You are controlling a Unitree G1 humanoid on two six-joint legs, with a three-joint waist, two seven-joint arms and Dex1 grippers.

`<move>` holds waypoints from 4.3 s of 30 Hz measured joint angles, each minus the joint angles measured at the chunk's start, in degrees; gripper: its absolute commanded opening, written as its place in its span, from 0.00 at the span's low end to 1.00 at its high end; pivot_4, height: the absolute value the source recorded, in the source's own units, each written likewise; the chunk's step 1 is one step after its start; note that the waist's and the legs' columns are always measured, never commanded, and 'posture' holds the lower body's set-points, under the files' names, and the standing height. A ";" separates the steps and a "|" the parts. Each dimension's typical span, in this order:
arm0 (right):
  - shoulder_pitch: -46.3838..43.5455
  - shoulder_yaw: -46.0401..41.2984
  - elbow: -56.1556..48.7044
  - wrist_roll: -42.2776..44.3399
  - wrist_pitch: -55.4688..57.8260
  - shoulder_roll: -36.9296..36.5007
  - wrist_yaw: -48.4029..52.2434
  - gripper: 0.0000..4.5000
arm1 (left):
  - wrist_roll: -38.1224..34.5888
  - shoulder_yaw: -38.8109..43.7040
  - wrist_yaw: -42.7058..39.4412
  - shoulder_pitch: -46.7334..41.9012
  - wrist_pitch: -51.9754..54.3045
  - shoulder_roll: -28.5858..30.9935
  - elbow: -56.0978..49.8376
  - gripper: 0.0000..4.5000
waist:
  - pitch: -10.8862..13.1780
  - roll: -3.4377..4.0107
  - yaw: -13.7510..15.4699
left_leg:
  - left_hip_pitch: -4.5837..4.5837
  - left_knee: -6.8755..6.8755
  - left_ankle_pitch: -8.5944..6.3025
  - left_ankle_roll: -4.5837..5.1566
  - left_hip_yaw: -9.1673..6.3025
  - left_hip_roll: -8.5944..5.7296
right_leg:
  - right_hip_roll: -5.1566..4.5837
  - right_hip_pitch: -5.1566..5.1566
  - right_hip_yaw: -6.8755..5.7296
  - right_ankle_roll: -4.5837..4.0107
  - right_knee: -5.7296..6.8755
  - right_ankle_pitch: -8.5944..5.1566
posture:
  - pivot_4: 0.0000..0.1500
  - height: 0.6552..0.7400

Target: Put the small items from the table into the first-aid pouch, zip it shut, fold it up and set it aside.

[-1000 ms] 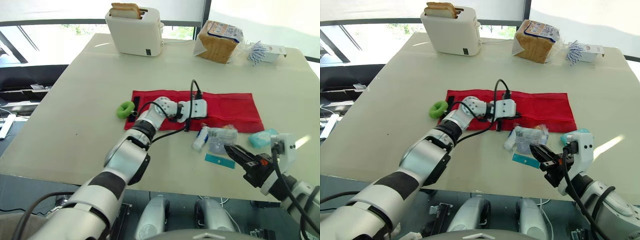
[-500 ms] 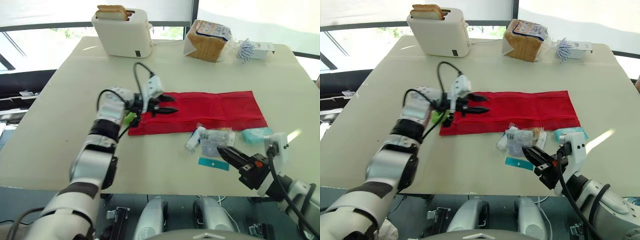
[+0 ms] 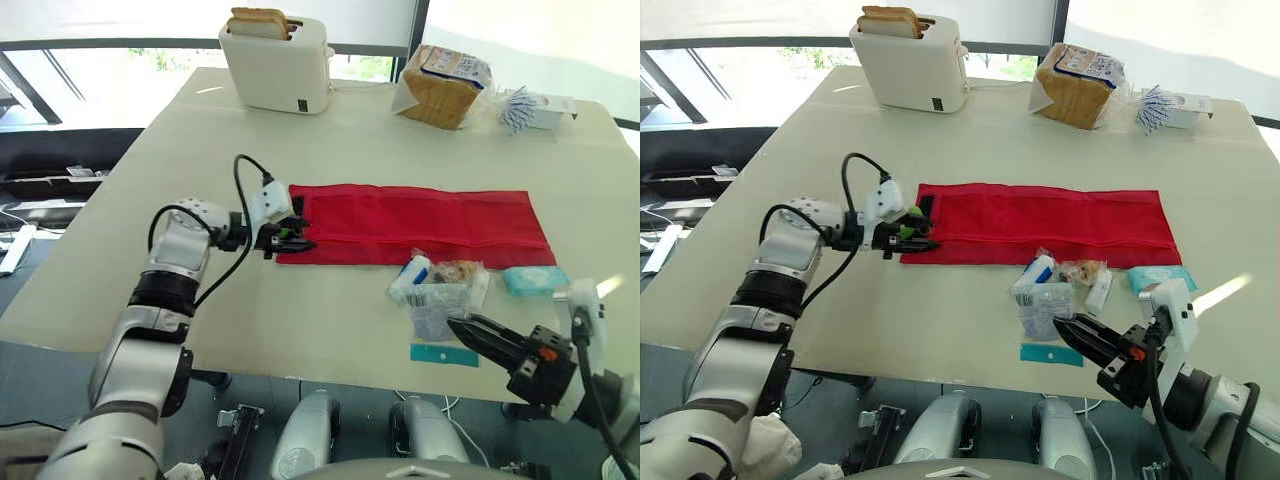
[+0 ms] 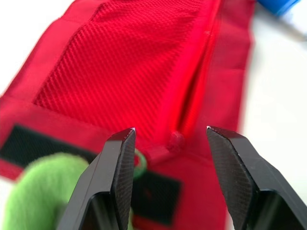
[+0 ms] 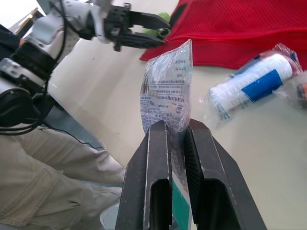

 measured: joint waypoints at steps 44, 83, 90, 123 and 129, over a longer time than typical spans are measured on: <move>-63.47 27.18 59.75 -12.33 24.40 50.63 -20.90 0.00 | -3.42 1.74 -5.16 0.01 3.22 -1.80 -4.20 0.01 | -0.02 -0.08 -2.75 | -0.08 0.01 0.13 -0.22 0.10 0.04 | 0.02 -0.30 0.05 0.00 0.25 0.01 | 1.00 1.00; -64.73 19.12 64.43 -28.62 28.40 59.02 -15.66 0.54 | -8.87 2.38 -5.17 5.85 8.48 0.91 -9.66 0.00 | -0.18 0.03 -2.65 | -0.01 -0.29 0.17 -0.30 0.14 -0.02 | 0.00 -0.33 0.09 0.00 0.14 0.01 | 1.00 1.00; -61.34 30.51 41.35 -39.53 25.65 41.81 -0.68 0.49 | -8.32 2.29 -4.78 4.63 8.30 0.48 -6.25 0.00 | -0.15 0.07 -2.83 | -0.08 -0.31 0.05 -0.08 0.19 -0.01 | 0.02 -0.50 0.14 0.00 0.18 0.01 | 1.00 1.00; -70.29 49.52 67.87 -80.10 1.39 48.89 19.87 0.02 | -9.66 2.67 -4.14 7.43 15.95 1.41 -13.20 0.00 | -0.15 0.08 -2.89 | -0.06 -0.33 0.25 -0.43 0.20 0.01 | 0.05 -0.55 0.15 -0.01 0.23 0.01 | 1.00 1.00; -71.47 48.58 71.67 -81.70 -1.20 50.64 21.90 0.02 | -9.61 2.64 -3.29 7.28 15.99 1.55 -13.16 0.00 | -0.14 0.08 -2.94 | -0.06 -0.34 0.27 -0.46 0.20 0.02 | 0.05 -0.55 0.15 -0.02 0.25 0.01 | 1.00 1.00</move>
